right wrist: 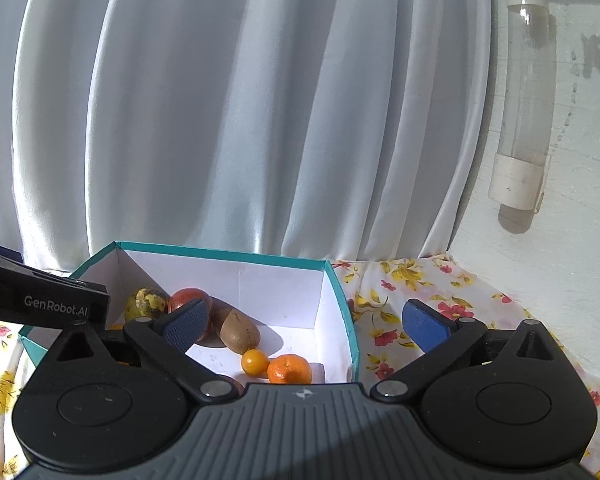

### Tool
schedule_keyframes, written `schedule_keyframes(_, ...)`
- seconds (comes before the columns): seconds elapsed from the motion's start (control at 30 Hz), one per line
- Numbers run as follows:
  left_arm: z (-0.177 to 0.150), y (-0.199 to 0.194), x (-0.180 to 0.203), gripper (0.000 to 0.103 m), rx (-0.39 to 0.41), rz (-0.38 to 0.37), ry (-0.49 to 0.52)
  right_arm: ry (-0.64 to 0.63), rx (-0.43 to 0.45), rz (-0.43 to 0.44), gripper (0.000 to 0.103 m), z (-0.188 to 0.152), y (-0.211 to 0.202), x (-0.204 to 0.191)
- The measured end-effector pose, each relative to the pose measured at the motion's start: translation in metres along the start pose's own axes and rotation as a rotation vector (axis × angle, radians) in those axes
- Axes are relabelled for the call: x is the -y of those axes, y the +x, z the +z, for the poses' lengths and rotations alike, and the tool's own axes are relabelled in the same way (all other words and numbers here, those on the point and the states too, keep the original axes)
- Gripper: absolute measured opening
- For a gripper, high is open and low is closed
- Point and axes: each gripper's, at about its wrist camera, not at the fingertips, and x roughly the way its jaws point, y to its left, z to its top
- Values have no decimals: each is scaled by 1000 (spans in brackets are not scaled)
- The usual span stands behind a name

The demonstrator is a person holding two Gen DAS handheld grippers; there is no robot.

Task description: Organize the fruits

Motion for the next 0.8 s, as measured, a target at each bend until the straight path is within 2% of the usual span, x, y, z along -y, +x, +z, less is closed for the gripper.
schedule_keyframes(0.2, 0, -1, -4, 92, -31, -13, -17, 16, -45, 49, 103, -1, -3, -1)
schedule_keyframes(0.4, -4, 3, -1, 94, -46, 24, 51, 49, -122, 44, 103, -2, -2, -5)
schedule_keyframes(0.5, -5, 2, -5, 95, -38, -11, 55, 60, -158, 47, 103, -2, -4, -9)
schedule_keyframes(0.67, -2, 2, -10, 95, -68, -50, 73, 84, -237, -3, 103, 2, -6, -14)
schedule_keyframes(0.8, -2, 3, -13, 95, -117, -64, 103, 30, -338, -49, 103, 11, -1, -22)
